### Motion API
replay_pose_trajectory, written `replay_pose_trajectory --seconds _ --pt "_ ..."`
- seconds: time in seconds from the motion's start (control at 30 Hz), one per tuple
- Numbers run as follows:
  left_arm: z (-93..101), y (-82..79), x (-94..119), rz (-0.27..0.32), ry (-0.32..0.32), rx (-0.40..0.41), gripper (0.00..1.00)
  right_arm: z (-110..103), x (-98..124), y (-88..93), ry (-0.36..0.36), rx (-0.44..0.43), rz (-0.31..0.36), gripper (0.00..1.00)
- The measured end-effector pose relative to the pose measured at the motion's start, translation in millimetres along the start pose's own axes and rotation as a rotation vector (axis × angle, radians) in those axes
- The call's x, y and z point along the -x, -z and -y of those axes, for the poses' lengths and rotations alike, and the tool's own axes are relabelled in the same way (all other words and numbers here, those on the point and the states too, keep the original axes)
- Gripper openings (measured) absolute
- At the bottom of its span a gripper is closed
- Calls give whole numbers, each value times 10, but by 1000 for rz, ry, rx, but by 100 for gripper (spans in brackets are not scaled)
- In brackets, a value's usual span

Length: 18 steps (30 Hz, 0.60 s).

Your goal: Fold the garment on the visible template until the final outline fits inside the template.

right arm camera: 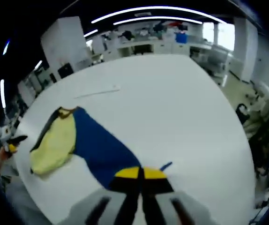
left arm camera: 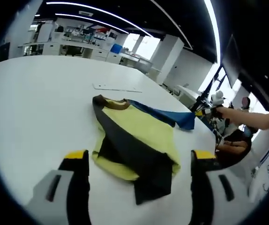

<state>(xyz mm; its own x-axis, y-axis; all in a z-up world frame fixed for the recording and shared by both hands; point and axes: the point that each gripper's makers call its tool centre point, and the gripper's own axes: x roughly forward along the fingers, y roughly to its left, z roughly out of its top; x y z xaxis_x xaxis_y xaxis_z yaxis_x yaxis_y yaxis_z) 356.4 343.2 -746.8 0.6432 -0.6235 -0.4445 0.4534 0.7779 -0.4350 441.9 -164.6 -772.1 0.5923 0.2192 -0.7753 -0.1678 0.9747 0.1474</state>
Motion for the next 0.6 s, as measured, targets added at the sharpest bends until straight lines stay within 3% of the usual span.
replay_pose_trajectory --seconds 0.2,0.6 --pt "-30 -2 -27 -6 -9 5 87 122 -179 -61 45 -2 0 0" --pt "-100 101 -42 -29 -34 23 87 334 -550 -49 93 37 -68 0"
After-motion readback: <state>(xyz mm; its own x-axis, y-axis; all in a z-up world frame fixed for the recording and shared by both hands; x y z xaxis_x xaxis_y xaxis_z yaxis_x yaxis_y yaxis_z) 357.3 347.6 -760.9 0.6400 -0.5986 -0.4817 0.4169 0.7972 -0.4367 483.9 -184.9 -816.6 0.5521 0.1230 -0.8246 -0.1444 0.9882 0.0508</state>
